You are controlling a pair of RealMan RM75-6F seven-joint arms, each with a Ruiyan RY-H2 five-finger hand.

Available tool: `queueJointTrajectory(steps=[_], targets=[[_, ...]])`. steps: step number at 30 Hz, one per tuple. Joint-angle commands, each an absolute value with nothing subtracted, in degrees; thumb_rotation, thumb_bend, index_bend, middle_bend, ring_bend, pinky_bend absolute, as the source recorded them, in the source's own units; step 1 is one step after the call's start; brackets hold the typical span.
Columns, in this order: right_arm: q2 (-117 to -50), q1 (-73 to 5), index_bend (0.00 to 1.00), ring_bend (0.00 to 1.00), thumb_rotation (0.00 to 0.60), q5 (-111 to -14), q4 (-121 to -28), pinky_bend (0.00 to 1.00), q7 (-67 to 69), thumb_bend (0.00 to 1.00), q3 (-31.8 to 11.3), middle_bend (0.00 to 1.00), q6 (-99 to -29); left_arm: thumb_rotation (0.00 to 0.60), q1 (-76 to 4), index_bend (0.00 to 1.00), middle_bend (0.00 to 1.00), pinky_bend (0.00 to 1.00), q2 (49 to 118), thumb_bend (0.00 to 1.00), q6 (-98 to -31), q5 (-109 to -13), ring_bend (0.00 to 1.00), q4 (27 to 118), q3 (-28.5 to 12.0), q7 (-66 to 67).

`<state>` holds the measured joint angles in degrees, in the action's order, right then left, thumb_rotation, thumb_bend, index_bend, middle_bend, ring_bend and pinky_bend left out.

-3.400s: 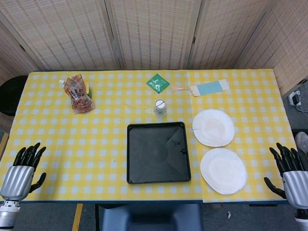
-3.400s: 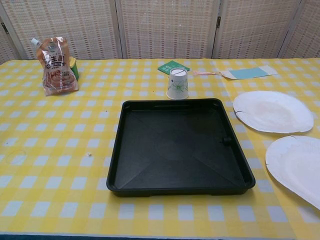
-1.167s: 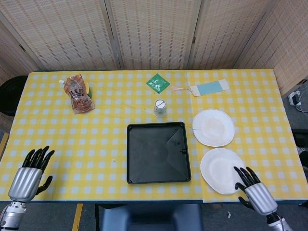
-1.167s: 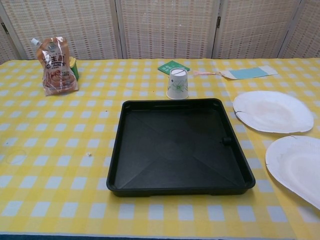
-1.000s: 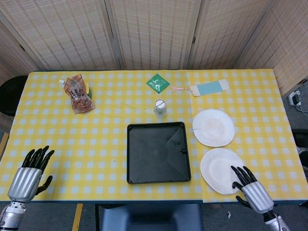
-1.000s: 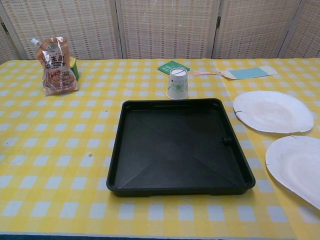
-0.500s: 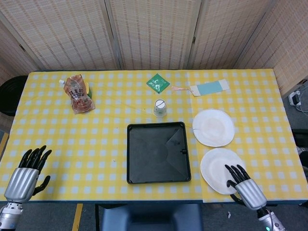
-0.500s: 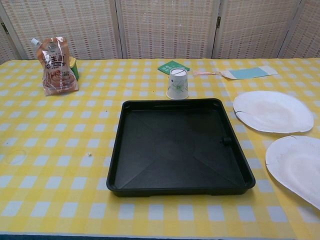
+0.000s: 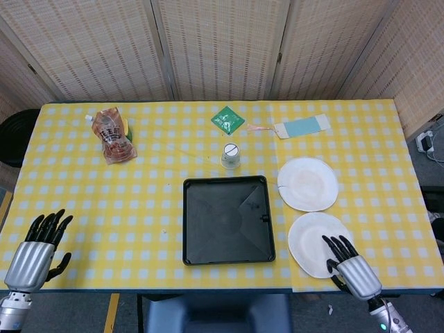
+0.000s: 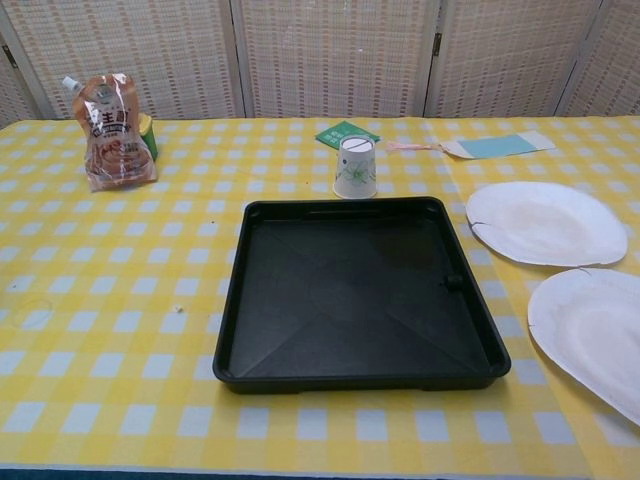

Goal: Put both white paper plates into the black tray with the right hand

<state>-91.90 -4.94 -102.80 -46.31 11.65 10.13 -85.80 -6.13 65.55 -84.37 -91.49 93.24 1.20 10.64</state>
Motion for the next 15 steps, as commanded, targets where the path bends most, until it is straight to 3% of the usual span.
queueJointTrajectory(steps=[1, 7, 15], targets=[[-91.6, -4.8, 0.62, 0.00, 0.600, -103.1, -46.4, 0.00, 12.1, 0.46, 9.7, 0.03, -88.3, 0.600, -6.1, 0.00, 0.00, 0.00, 65.6, 0.42, -84.4, -91.4, 0.00, 93.2, 1.1, 10.7], [-89.5, -4.0, 0.69, 0.01, 0.600, -103.1, -48.4, 0.00, 14.1, 0.46, 7.5, 0.08, -96.2, 0.600, -6.1, 0.00, 0.00, 0.00, 65.6, 0.42, -84.4, -91.7, 0.00, 93.2, 1.2, 10.6], [-85.4, -3.6, 0.70, 0.02, 0.600, -102.8, -53.3, 0.00, 12.7, 0.46, 3.3, 0.09, -105.8, 0.600, -6.0, 0.00, 0.00, 0.00, 65.5, 0.42, -84.6, -91.7, 0.00, 93.3, 1.2, 10.4]])
